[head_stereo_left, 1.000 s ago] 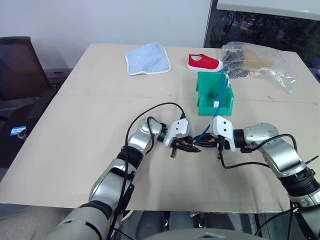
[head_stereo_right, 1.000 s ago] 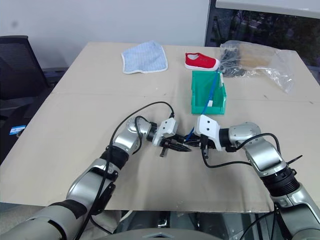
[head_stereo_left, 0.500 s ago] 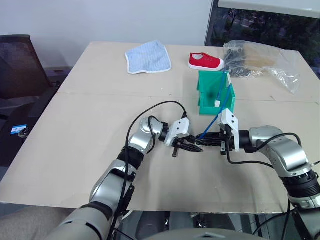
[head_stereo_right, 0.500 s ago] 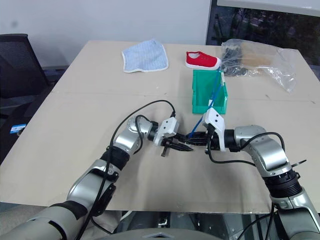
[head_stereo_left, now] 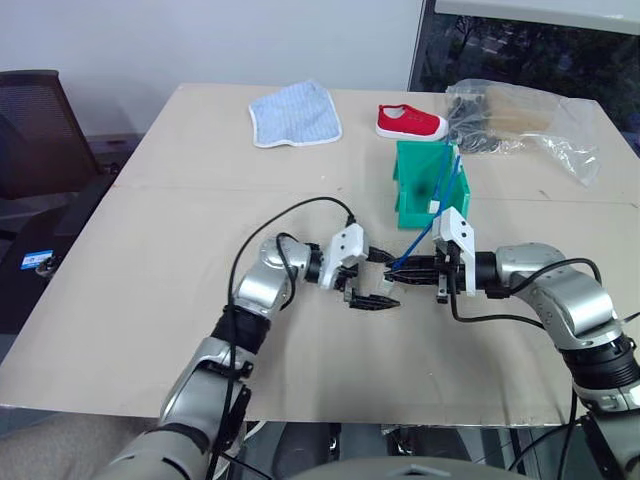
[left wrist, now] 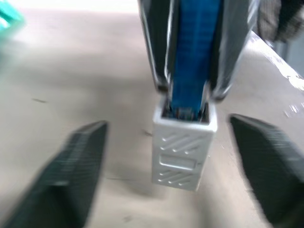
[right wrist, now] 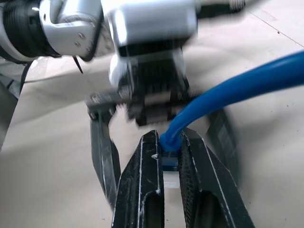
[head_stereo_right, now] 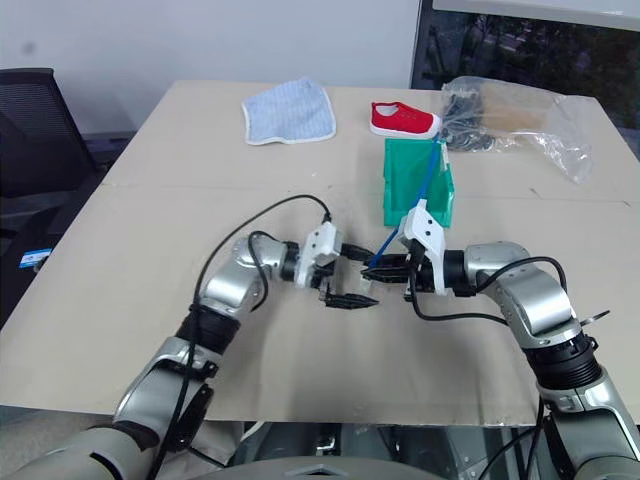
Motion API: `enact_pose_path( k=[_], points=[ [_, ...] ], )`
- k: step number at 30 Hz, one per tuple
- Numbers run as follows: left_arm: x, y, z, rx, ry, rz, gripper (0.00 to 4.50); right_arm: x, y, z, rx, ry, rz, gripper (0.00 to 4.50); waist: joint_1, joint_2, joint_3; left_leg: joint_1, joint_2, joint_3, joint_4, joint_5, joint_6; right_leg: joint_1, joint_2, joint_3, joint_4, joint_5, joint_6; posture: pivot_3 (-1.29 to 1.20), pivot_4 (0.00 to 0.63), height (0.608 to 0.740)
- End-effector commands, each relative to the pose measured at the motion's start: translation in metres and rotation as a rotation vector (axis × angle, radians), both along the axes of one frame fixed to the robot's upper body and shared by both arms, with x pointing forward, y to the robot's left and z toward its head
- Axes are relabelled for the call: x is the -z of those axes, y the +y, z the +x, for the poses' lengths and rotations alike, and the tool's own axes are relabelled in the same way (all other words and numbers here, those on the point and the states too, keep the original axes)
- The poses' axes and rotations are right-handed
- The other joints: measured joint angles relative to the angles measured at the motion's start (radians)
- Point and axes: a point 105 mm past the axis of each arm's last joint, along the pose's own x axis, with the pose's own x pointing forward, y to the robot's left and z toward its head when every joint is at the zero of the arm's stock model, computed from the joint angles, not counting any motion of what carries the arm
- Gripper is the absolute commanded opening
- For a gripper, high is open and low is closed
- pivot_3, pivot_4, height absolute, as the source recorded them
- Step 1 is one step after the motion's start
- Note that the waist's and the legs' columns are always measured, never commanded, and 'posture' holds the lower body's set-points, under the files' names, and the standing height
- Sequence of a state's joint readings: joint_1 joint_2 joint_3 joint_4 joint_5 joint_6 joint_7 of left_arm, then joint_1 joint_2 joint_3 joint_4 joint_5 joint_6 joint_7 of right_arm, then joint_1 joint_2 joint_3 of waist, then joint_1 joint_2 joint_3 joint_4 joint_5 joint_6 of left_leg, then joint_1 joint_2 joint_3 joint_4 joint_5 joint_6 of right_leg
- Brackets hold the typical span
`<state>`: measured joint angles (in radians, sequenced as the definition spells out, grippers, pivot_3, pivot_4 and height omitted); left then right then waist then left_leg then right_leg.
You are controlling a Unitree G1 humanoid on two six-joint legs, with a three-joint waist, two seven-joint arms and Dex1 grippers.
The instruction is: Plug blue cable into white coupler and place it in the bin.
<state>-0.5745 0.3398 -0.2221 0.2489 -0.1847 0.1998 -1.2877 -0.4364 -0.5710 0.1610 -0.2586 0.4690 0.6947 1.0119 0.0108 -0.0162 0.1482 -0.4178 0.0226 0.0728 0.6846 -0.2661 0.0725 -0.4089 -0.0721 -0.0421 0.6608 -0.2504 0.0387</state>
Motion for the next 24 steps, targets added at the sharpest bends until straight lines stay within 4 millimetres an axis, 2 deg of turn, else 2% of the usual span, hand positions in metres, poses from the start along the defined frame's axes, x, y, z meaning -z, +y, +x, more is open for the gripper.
enact_pose_path(
  k=[1,4,8,12,16,18,19,20,24],
  points=[
    [-0.049,0.011,0.002,-0.152,-0.050,-0.144,4.46,-0.030,-0.021,0.013,0.087,-0.054,0.023,0.00,0.000,0.000,0.001,0.000,0.000,0.000,0.000,0.000,0.000,0.000,-0.001,0.000,0.000,0.000,0.000,0.00,0.150,0.740],
    [-0.077,0.018,0.001,-0.262,-0.052,-0.208,4.46,-0.045,-0.042,0.031,0.159,-0.033,0.006,0.00,0.002,0.000,0.003,0.000,0.000,0.000,0.000,0.000,0.000,0.000,-0.002,-0.001,0.000,0.000,0.000,0.00,0.150,0.740],
    [-0.107,0.019,-0.002,-0.372,-0.026,-0.287,4.46,-0.070,-0.063,0.068,0.250,-0.033,-0.018,0.00,0.000,0.000,0.004,0.001,0.000,0.000,0.000,0.000,0.000,0.001,-0.001,0.000,0.000,0.000,0.000,0.00,0.150,0.740],
    [-0.110,0.020,-0.004,-0.440,-0.030,-0.226,4.46,-0.082,-0.071,0.111,0.329,-0.020,-0.044,0.00,-0.007,0.001,0.004,0.002,-0.001,0.001,-0.001,0.001,-0.001,0.001,0.002,0.000,0.001,0.000,0.000,0.00,0.150,0.740],
    [-0.112,0.026,0.003,-0.495,-0.032,-0.202,4.46,-0.081,-0.057,0.139,0.359,0.002,-0.118,0.00,-0.023,0.001,0.004,0.002,0.000,0.002,-0.003,0.004,-0.006,0.000,0.005,0.001,0.000,0.000,0.000,0.00,0.150,0.740],
    [-0.113,0.027,0.006,-0.509,-0.040,-0.197,4.50,-0.083,-0.053,0.149,0.387,-0.022,-0.127,0.81,-0.024,0.001,0.004,0.001,0.000,0.002,-0.004,0.004,-0.007,-0.001,0.004,0.001,-0.001,0.000,0.000,0.00,0.150,0.740],
    [-0.114,0.027,0.007,-0.511,-0.042,-0.199,4.50,-0.087,-0.051,0.155,0.421,-0.046,-0.118,0.99,-0.023,0.001,0.005,0.001,0.000,0.002,-0.005,0.004,-0.007,-0.001,0.004,0.001,-0.001,0.000,0.000,0.00,0.150,0.740],
    [-0.114,0.026,0.007,-0.507,-0.039,-0.201,4.50,-0.095,-0.055,0.165,0.505,-0.095,-0.100,1.36,-0.022,0.001,0.005,0.001,0.000,0.003,-0.005,0.004,-0.007,-0.001,0.003,0.001,-0.002,0.000,0.000,0.00,0.150,0.740],
    [-0.112,0.024,0.003,-0.489,-0.037,-0.185,4.50,-0.105,-0.077,0.182,0.694,-0.232,-0.141,3.49,-0.019,0.002,0.006,-0.001,-0.001,0.003,-0.006,0.004,-0.008,-0.002,0.001,0.001,-0.003,0.000,0.000,0.00,0.150,0.740]
  ],
)
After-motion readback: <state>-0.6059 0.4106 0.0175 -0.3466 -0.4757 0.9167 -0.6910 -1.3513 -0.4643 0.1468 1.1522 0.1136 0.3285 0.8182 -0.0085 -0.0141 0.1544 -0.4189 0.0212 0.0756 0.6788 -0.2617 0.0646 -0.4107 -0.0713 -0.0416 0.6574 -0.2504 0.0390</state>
